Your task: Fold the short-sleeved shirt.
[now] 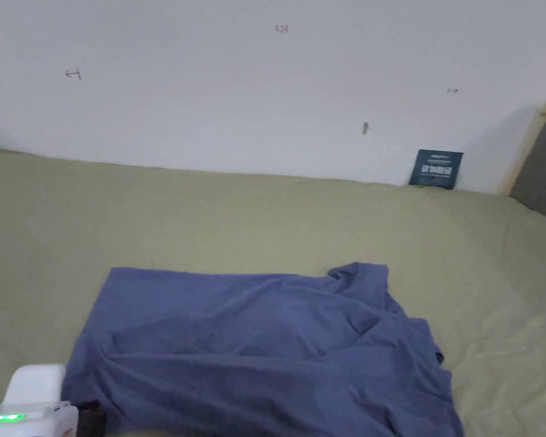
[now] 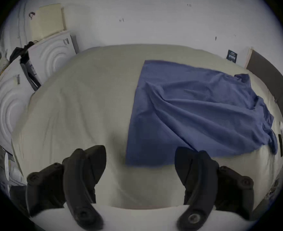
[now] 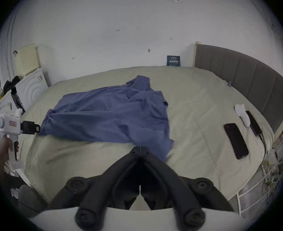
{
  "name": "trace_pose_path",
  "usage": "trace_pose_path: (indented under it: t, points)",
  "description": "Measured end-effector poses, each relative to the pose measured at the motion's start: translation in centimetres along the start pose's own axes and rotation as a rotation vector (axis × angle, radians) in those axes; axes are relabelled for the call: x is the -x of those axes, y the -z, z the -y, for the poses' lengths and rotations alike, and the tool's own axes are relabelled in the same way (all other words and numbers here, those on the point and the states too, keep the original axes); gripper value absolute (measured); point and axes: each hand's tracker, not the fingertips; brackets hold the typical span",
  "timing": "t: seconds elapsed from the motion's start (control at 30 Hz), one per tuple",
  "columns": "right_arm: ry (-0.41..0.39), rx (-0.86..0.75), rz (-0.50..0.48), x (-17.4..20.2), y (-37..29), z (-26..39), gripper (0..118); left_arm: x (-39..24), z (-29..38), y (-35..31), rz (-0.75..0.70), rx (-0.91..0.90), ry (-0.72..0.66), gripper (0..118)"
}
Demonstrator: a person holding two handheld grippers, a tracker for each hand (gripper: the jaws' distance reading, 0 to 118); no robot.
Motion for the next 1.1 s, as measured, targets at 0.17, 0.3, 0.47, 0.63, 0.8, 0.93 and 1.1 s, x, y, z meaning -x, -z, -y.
trace_pose_path:
  t: [0.17, 0.3, 0.47, 0.63, 0.8, 0.93, 1.1]
  points:
    - [0.035, 0.085, 0.014, -1.9, 2.6, -0.1, 72, -0.1, 0.1, 0.4, 0.120, 0.005, -0.038, 4]
    - [0.050, 0.160, 0.043, -1.7, 6.1, 0.4, 74, -0.1, -0.2, -0.1, 0.106, 0.019, 0.008, 4]
    - [0.056, 0.190, 0.060, -1.9, 11.8, 1.0, 74, -0.1, 0.0, -0.5, 0.133, 0.040, -0.008, 4]
    - [0.034, 0.131, 0.025, -2.8, 13.2, -0.3, 7, 0.3, 0.8, -0.8, 0.149, 0.029, 0.005, 4]
    - [0.071, 0.135, 0.015, -4.2, 12.2, -1.5, 7, 0.9, 0.3, -0.3, 0.161, 0.016, 0.023, 4]
    - [0.024, 0.162, -0.034, -4.4, 10.9, -1.7, 7, 1.5, 0.2, -0.8, 0.187, 0.014, 0.010, 4]
    - [0.003, 0.156, -0.067, -4.7, 8.4, -2.6, 7, 2.8, 0.0, -2.8, 0.216, 0.010, -0.013, 4]
